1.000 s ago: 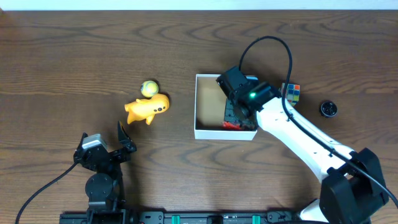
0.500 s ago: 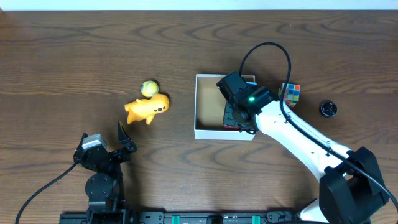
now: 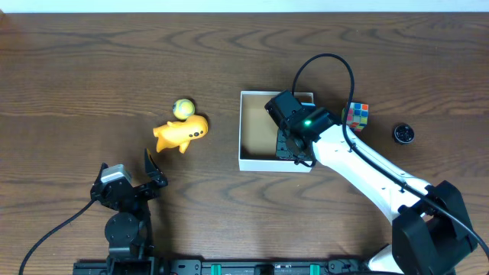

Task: Pack container
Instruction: 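Lower the car into the box and open the right gripper, then move the right gripper to the Rubik's cube and grasp it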

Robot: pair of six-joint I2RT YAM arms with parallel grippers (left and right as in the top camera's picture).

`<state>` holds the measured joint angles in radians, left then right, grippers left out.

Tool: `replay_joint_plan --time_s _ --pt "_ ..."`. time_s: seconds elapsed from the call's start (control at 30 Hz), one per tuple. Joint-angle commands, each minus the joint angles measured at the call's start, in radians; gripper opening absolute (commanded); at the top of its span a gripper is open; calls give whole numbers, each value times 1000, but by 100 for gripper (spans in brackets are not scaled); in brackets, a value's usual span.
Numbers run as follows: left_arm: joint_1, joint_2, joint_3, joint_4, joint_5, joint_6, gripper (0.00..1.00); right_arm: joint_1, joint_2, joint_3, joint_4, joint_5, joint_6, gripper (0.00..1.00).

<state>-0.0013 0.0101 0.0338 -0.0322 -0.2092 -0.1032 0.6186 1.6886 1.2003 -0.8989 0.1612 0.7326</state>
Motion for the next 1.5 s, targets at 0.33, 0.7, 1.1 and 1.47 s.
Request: replay_joint_plan --time_s 0.33,0.7,1.1,1.47 --pt "-2 -6 -30 -16 -1 10 98 9 -1 -11 -10 48 -84 35" --pt "-2 -6 -30 -16 -1 10 98 10 -1 -11 -18 47 -84 60" --pt "-2 -6 -30 -16 -1 10 98 9 -2 91 -36 40 -171 70" --pt "-2 -6 -30 -16 -1 10 98 -48 -2 378 -235 117 -200 73"
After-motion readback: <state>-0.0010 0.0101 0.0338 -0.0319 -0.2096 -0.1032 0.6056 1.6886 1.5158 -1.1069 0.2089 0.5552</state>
